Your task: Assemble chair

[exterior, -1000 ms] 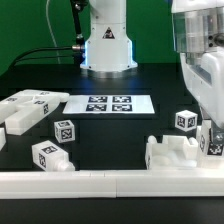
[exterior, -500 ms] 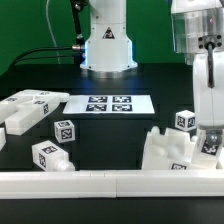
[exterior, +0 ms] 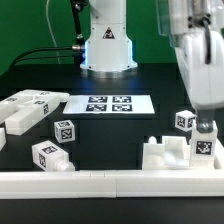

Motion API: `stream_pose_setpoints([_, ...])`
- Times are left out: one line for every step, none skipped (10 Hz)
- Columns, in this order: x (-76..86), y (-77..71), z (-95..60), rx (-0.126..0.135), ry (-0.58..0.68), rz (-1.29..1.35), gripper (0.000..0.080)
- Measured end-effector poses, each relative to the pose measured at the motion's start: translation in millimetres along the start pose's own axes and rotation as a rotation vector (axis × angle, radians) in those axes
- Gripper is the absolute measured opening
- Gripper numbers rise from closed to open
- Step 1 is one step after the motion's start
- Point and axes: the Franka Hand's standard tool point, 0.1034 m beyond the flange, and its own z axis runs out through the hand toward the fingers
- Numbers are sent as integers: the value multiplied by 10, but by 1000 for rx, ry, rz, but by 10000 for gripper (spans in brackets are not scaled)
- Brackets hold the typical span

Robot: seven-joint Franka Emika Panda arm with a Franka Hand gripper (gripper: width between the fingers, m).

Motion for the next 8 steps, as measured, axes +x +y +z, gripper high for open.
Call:
stream_pose_setpoints([-15, 18, 31, -4, 1, -5, 648])
stream_pose_setpoints([-17, 19, 33, -5, 2, -6, 649])
stream_pose_setpoints([-15, 18, 32, -4, 2, -6, 649])
stream_pose_setpoints([51, 3, 36, 5, 0, -17, 649])
stream_pose_setpoints([252, -32, 26, 22, -1, -17, 649])
stream_pose_setpoints([481, -59, -11, 36, -1, -27, 649])
stream_pose_setpoints([696, -67, -30, 46, 4, -48, 649])
stream_pose_setpoints([870, -67, -31, 54, 15, -41, 649])
